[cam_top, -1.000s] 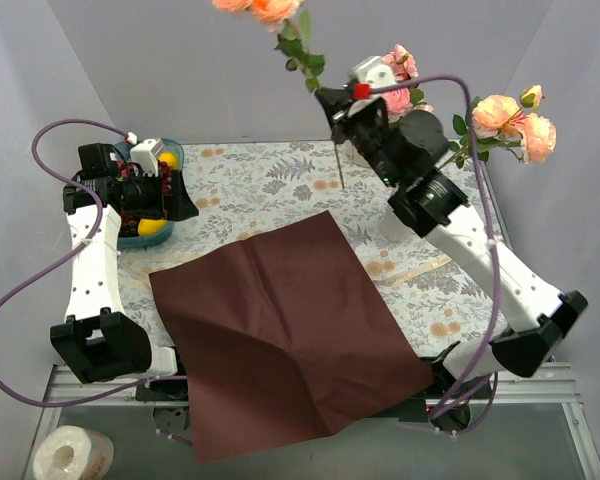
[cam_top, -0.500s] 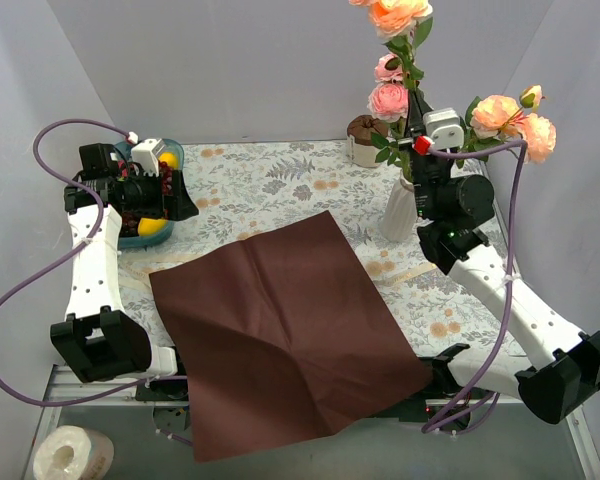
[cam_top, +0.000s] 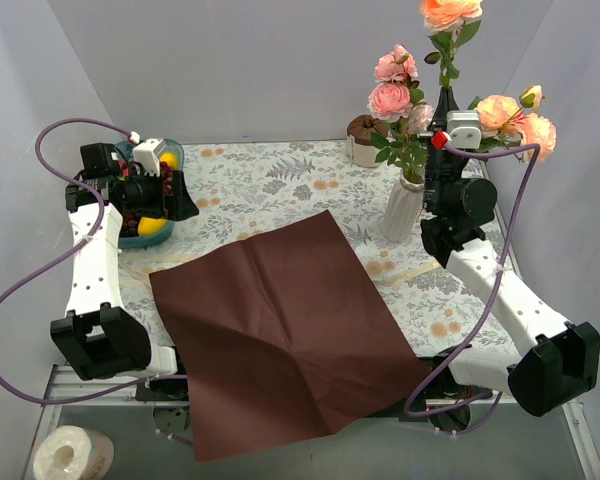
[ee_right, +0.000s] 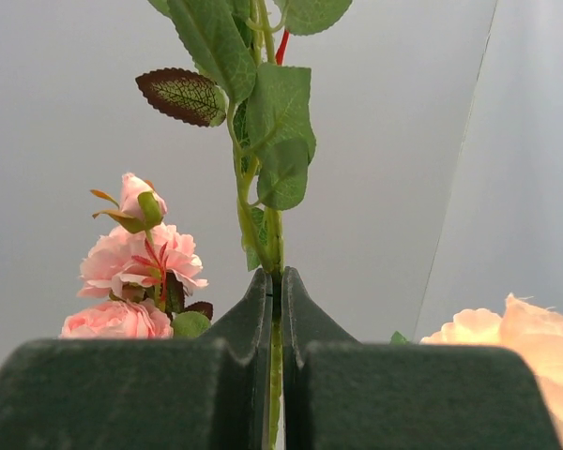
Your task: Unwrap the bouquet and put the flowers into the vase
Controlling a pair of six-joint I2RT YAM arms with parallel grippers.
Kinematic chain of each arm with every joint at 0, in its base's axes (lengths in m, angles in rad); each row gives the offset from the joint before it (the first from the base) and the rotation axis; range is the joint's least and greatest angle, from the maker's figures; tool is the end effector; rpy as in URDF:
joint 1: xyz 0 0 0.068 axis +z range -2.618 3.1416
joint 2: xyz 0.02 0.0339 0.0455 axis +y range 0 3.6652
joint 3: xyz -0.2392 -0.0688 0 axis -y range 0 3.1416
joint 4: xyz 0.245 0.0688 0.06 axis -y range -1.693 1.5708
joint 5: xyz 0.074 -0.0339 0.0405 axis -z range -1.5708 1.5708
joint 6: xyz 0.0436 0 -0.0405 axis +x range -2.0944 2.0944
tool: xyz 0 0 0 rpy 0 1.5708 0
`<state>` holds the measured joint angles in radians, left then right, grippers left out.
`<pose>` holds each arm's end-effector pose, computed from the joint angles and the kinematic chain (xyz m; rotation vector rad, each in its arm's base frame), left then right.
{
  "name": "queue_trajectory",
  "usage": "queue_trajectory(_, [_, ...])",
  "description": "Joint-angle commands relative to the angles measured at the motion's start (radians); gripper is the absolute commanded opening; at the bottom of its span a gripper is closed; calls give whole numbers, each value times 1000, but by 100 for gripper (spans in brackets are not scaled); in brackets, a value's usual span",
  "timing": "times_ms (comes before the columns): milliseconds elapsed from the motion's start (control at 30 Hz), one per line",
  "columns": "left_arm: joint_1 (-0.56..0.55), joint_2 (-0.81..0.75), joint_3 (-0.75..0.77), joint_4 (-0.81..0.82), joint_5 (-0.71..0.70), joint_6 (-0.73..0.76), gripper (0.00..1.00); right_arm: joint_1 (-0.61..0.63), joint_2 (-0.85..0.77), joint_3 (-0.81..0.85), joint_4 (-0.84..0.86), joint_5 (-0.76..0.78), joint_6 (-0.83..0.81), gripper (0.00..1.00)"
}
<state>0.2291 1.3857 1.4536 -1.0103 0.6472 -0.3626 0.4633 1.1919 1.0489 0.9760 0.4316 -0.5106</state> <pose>0.2789 0.0381 0.3371 -0.4546 2.3989 -0.8649 0.2398 0.0994 0.4443 0.0241 0.8350 -0.2037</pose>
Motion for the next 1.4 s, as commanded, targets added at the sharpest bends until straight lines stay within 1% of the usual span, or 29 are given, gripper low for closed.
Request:
queue_trajectory(0, [3,26,24,9,25,-6,98,-12,20,-9,90,18,41,1])
queue_trajectory(233, [3,42,33,1,28,2,98,-32,38,-49,102,33,52,1])
queue_trajectory(400, [3,42,37,-2,12,16,98,-54,48,-104,136,39,115,1])
queue_trajectory(700, [3,39,14,-14,2,50,98,-58,74,-141,139,33,127,1])
queue_trajectory(800, [4,42,13,-8,6,45,98,-58,74,-141,74,38,148,1])
queue_trajectory(833, [4,44,13,-7,8,44,98,-58,69,-135,3,33,167,1])
queue_trajectory(900, [4,49,11,-4,9,40,98,-58,52,-122,-52,19,208,3])
queue_trajectory(933, [3,49,10,-2,8,40,98,-58,48,-122,-74,16,216,18])
queue_trajectory(1000, [3,55,13,-4,2,39,98,-58,35,-124,-121,32,242,34])
queue_trajectory(1033, [3,56,16,-4,-6,37,98,-58,28,-131,-125,29,244,56])
queue_trajectory(1133, [3,56,24,4,-24,22,98,-49,-6,-165,-151,15,241,88])
queue_trajectory(1200, [3,47,24,18,-50,7,98,-40,-57,-202,-155,16,253,91])
queue_trajectory(1267, [4,39,19,35,-60,-9,98,-38,-104,-204,-192,7,270,93])
queue_trajectory(1300, [3,38,17,36,-55,-12,98,-34,-121,-198,-242,6,280,93])
queue_trajectory(1367, [4,44,22,26,-44,-21,98,-25,-167,-202,-263,-5,281,95])
